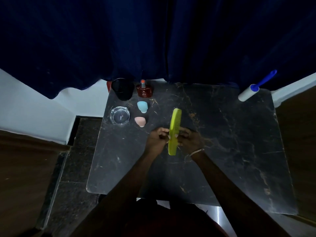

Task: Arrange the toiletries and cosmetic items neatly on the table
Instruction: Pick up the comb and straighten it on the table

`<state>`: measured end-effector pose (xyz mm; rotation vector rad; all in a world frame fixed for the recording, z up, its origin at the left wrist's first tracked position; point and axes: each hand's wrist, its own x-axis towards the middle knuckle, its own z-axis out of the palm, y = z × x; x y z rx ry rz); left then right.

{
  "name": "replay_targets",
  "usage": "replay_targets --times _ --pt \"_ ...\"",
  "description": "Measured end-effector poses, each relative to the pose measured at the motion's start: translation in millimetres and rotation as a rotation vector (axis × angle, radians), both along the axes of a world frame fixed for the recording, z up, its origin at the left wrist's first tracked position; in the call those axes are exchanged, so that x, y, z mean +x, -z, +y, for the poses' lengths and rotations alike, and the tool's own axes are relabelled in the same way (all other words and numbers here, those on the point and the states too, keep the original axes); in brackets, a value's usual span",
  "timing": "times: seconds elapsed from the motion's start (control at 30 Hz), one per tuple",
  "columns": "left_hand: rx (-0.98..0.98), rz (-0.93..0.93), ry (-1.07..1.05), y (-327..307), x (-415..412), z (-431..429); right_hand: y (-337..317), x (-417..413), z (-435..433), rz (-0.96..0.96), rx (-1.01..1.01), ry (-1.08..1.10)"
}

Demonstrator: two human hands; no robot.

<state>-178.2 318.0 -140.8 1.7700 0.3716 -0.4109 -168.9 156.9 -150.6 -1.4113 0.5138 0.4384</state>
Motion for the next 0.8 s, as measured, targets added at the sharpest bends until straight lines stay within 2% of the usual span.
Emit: replay_targets --times 0.23,0.57,0.73,0.8 --pt "0.099 0.009 -0.018 17 26 12 12 54 27 0.129 -0.201 -0.068" --pt "0.163 -0.068 0.017 44 56 14 39 124 60 0.163 -0.311 -0.105" --pt "0.179 -0.089 0.041 49 59 18 50 130 67 0.12 -0.451 -0.145" --pt "0.177 -0.085 0.046 50 60 19 56 131 68 0.088 -0.546 -0.231"
